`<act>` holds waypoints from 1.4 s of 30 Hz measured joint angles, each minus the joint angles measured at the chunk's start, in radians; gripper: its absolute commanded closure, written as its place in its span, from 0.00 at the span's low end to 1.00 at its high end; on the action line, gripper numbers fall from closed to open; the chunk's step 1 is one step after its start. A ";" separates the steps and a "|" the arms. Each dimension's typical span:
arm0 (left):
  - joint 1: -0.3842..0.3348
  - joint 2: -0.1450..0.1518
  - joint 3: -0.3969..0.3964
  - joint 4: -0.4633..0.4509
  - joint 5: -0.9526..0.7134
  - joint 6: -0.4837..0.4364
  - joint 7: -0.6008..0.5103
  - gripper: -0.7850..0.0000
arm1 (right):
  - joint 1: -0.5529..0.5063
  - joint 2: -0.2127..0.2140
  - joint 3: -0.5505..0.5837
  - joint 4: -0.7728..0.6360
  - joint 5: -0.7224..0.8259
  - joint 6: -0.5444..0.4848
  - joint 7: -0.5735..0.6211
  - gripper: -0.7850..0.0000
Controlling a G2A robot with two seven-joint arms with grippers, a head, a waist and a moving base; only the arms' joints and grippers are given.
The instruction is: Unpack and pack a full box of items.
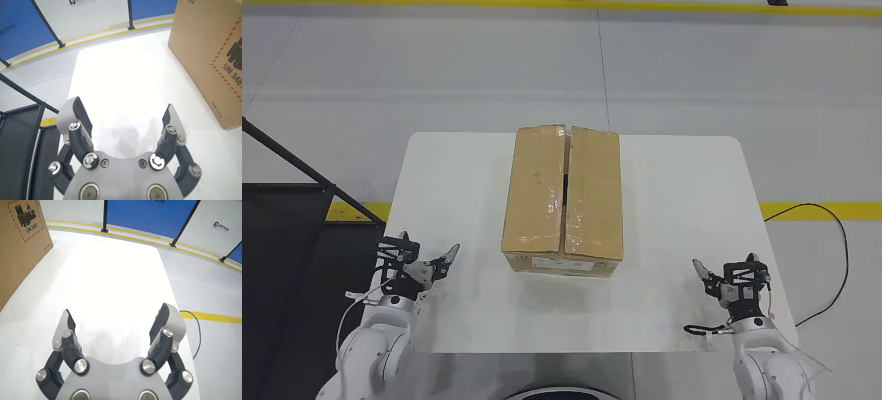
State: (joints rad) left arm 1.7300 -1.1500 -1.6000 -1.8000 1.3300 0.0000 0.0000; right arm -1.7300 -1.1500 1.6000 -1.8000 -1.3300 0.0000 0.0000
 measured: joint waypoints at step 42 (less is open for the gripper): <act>0.051 -0.014 -0.050 -0.051 -0.224 -0.184 0.231 0.00 | -0.054 0.006 -0.169 -0.378 -0.653 -0.094 -0.259 0.00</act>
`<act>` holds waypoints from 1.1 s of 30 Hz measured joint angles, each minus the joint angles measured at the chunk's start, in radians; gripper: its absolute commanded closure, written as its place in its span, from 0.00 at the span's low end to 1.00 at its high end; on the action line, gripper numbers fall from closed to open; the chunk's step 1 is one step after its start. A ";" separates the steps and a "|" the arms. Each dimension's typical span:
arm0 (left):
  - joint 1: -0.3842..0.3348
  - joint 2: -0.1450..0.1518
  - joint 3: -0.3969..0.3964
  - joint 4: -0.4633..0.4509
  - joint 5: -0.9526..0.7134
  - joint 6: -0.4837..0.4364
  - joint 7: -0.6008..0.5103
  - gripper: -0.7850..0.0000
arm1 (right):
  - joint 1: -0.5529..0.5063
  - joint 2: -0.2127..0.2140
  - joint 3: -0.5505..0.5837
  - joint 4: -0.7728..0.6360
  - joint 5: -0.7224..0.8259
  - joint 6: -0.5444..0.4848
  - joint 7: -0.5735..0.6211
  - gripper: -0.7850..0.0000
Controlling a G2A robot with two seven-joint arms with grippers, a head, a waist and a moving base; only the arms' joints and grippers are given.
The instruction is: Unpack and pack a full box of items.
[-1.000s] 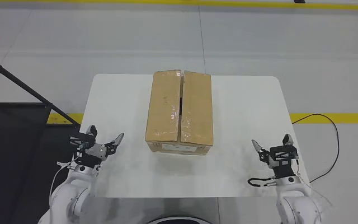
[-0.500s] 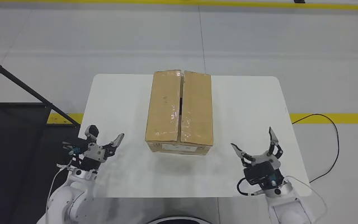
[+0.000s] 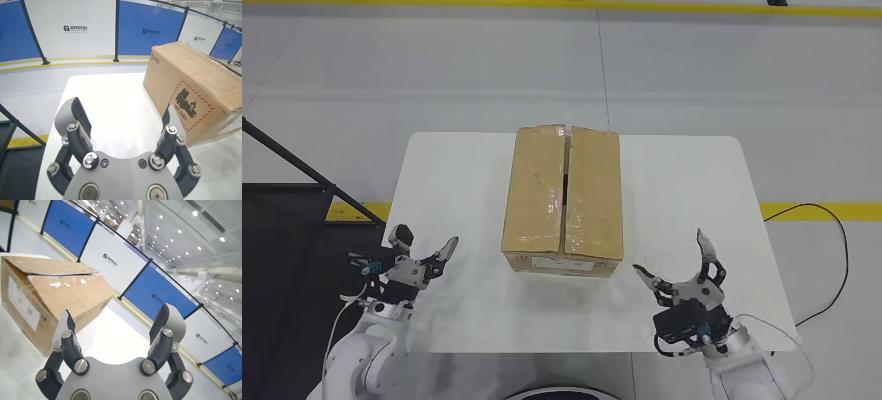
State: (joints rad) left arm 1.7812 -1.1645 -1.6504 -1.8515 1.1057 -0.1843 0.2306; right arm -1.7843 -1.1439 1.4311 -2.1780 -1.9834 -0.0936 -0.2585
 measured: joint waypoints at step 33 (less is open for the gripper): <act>0.016 -0.010 0.012 -0.001 -0.037 0.011 0.081 0.00 | 0.297 -0.057 -0.398 0.119 -0.429 0.019 0.313 0.18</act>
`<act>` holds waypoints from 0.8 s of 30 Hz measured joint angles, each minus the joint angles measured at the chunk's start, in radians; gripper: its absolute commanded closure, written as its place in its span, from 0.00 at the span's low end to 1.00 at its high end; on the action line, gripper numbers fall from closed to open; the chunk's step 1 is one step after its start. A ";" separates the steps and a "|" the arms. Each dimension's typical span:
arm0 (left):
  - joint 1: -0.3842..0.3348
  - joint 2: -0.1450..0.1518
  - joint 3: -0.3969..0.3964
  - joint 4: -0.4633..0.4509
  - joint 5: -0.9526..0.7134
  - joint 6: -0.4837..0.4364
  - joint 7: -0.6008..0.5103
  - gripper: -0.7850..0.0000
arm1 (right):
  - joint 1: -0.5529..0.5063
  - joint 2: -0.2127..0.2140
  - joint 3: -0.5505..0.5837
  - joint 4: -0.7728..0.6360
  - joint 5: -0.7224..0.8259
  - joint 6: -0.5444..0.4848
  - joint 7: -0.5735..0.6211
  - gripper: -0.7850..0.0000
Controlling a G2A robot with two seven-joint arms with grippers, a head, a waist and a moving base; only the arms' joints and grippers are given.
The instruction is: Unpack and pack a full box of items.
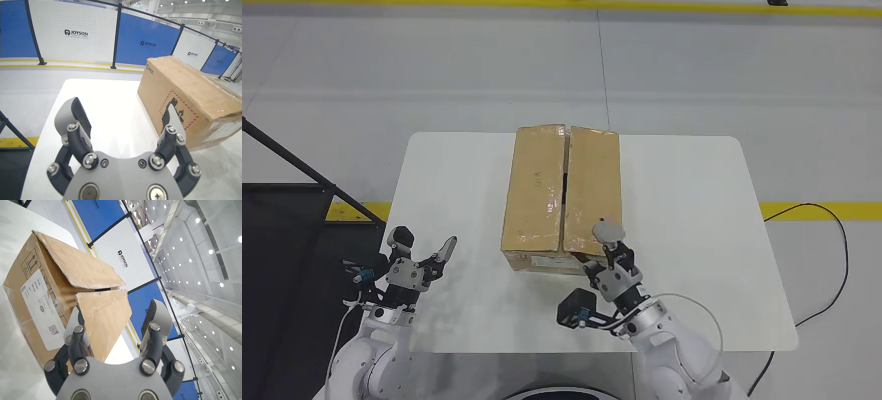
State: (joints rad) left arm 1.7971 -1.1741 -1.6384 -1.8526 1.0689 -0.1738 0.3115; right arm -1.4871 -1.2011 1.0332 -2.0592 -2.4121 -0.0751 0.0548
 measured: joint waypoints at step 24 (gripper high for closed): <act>0.000 0.000 0.000 0.000 0.000 0.000 0.000 0.00 | 0.034 -0.023 -0.040 0.051 -0.031 0.002 0.042 1.00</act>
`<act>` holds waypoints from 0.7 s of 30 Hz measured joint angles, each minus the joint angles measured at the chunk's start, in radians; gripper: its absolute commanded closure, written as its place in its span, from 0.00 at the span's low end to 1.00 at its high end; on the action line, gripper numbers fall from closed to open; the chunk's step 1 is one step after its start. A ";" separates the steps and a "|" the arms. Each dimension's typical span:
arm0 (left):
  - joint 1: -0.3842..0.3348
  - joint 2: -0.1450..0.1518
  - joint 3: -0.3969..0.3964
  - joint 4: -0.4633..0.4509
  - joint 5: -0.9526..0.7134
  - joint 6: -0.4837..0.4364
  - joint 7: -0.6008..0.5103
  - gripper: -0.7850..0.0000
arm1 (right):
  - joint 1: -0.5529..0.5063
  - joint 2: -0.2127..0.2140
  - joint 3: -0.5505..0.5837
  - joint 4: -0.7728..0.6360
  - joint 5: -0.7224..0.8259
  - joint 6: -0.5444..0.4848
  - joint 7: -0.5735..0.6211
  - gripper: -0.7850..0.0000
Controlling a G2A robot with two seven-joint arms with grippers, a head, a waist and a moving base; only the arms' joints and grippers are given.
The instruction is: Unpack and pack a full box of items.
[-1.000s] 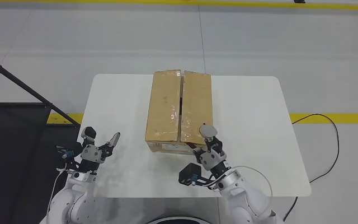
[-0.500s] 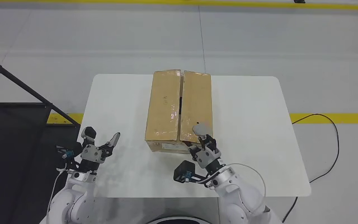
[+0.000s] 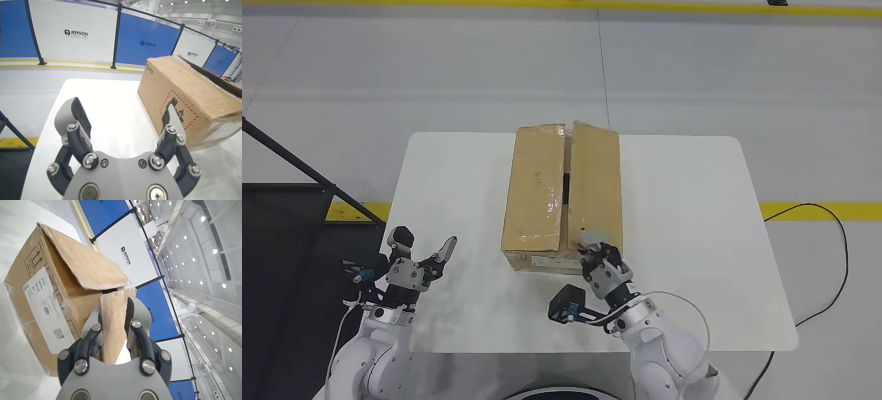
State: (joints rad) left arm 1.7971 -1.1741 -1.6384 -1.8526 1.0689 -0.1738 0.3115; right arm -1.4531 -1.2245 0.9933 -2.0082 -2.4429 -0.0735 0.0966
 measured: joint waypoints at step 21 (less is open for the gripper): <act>-0.015 0.002 0.014 0.023 0.088 -0.085 0.008 0.00 | -0.063 0.010 0.069 -0.020 0.039 -0.004 -0.160 1.00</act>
State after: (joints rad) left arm 1.7818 -1.1724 -1.6247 -1.8299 1.1572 -0.2592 0.3199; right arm -1.5159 -1.2147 1.0627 -2.0283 -2.4035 -0.0777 -0.0633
